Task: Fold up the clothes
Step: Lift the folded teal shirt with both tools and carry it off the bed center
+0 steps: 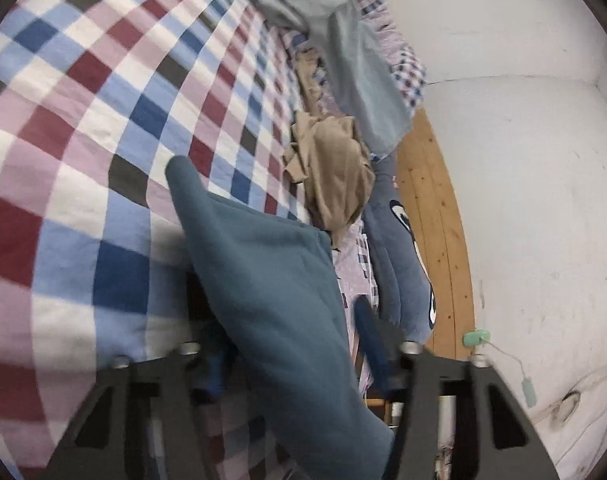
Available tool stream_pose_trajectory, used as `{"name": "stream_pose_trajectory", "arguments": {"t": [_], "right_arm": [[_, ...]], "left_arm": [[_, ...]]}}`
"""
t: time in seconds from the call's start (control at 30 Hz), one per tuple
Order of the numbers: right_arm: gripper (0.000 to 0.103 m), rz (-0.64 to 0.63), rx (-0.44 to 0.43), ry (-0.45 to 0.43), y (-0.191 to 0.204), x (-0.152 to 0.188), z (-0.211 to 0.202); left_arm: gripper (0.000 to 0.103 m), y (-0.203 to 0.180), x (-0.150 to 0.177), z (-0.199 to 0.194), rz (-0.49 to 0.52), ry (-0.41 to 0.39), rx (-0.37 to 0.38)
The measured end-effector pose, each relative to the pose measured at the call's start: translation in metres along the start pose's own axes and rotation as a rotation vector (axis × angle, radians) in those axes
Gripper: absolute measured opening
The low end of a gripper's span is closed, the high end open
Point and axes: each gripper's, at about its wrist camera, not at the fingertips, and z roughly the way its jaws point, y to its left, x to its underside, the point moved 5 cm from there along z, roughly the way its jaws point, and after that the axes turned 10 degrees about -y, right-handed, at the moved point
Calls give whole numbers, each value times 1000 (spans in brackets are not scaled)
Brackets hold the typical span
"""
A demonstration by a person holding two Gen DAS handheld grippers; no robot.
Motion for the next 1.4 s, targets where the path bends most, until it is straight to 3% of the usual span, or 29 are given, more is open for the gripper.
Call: {"name": "stream_pose_trajectory", "arguments": {"t": [0.1,0.37,0.47,0.67,0.97,1.27,1.4], "right_arm": [[7,6,-11,-16,1,-11,-6],[7,24,-44,-63,6,-40,-22],[7,34,-70,-84,10,-53,-28],[7,67,-288,-145,60,-102,-30],[7,44,-590,-175,174,-163,14],[7,-67,-790,-161,313,-210,96],[7,-69,-818,-172,363,-230,141]], "left_arm": [[18,-3,-4,0,-19,-10,32],[13,-62,-6,-56,60,-95,81],[13,-87,-3,-107,99,-166,126],[13,-102,-13,-239,84,-324,139],[13,-54,-51,-436,22,-589,30],[13,21,-88,-591,-76,-811,-96],[13,53,-113,-639,-106,-881,-149]]}}
